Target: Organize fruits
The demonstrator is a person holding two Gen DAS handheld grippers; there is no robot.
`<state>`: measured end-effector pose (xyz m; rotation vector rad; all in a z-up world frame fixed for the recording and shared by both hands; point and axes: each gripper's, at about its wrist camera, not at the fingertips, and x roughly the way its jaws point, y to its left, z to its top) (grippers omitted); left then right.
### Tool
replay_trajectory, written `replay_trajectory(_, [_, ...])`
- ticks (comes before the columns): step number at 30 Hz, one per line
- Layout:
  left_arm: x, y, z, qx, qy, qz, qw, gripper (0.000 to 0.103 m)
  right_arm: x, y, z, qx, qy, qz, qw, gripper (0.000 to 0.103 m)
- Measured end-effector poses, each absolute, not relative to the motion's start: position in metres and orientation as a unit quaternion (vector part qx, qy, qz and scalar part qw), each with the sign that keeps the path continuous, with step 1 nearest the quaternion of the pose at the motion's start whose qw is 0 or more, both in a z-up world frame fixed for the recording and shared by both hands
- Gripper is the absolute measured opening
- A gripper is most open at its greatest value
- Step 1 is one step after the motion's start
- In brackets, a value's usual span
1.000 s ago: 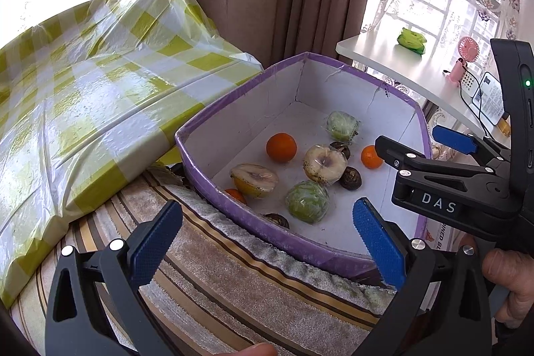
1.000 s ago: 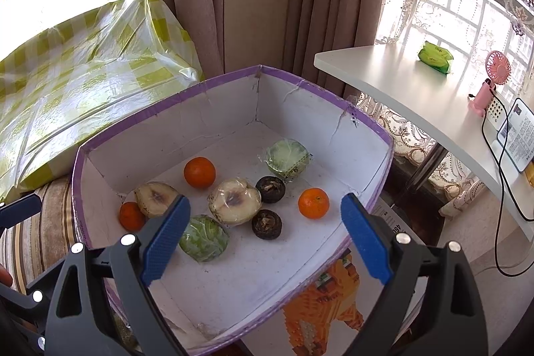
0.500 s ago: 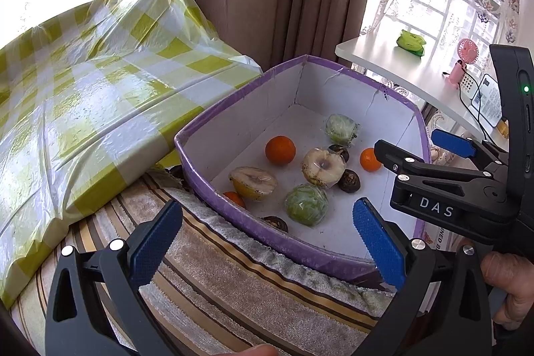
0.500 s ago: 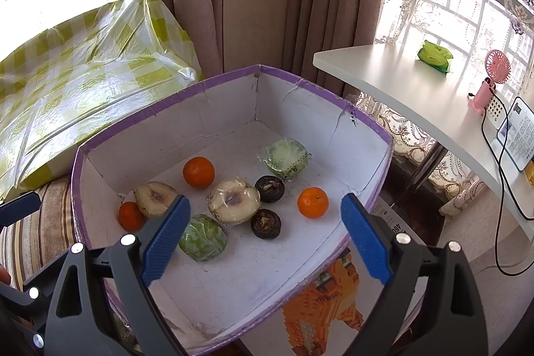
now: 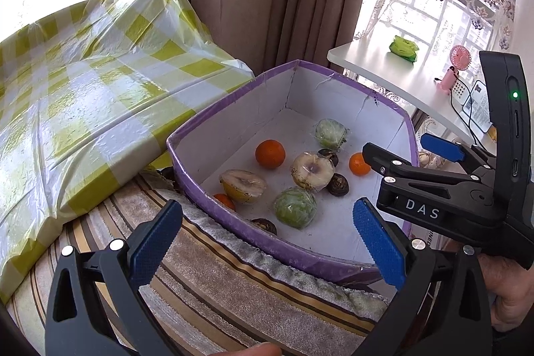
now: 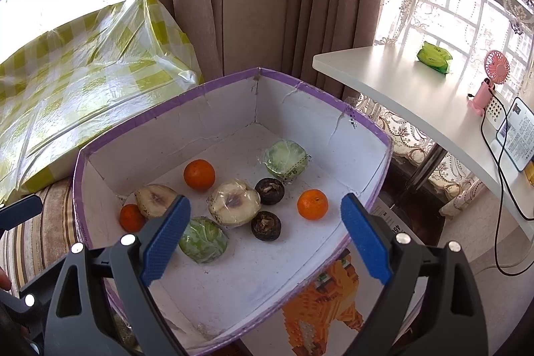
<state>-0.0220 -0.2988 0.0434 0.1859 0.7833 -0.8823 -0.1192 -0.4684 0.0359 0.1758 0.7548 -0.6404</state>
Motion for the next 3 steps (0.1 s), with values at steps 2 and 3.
replay_trajectory(2, [-0.017, -0.292, 0.044, 0.080, 0.380, -0.407, 0.826, 0.099, -0.117, -0.466, 0.038, 0.087, 0.361, -0.297, 0.879, 0.095])
replay_trajectory(3, [-0.015, -0.286, 0.045, 0.074, 0.384, -0.400, 0.829, 0.099, -0.115, -0.463, 0.040, 0.086, 0.361, -0.288, 0.883, 0.096])
